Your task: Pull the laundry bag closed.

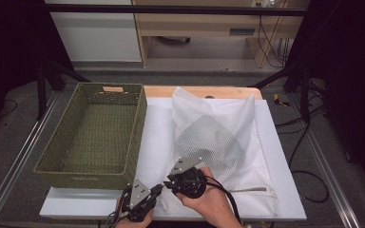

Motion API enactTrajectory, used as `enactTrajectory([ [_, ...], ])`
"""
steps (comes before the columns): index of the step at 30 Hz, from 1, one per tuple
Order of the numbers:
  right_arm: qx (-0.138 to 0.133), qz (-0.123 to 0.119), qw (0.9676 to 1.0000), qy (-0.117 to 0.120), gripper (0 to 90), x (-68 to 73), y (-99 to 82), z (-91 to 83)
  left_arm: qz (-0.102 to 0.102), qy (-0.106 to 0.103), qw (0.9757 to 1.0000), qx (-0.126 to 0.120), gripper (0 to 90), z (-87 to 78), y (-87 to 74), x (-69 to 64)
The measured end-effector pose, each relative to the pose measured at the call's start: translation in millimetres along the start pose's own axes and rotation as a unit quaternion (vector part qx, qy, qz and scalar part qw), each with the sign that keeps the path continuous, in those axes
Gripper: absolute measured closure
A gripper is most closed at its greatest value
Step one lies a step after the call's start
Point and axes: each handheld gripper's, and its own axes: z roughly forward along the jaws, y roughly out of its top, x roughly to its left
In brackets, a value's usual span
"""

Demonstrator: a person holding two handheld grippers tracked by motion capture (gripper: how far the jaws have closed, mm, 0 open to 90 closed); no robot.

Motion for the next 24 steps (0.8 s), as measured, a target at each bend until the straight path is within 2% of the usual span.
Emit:
enactTrajectory([
  [8, 0.004, 0.022, 0.9997, 0.008, 75.2, 1.1, 6.5, 12.6, 0.005, 0.001, 1.0000, 0.000, 87.8, -0.4, 1.1, 0.3],
  [15, 0.015, 0.028, 0.9995, 0.009, 76.1, 1.5, 8.0, 21.0, 0.003, 0.001, 1.0000, -0.003, 87.8, -1.0, 1.5, -0.1],
  [24, 0.031, 0.035, 0.9989, 0.007, 79.8, 1.3, 2.5, 22.0, 0.002, 0.006, 1.0000, -0.008, 87.7, -2.0, 1.9, 1.1],
])
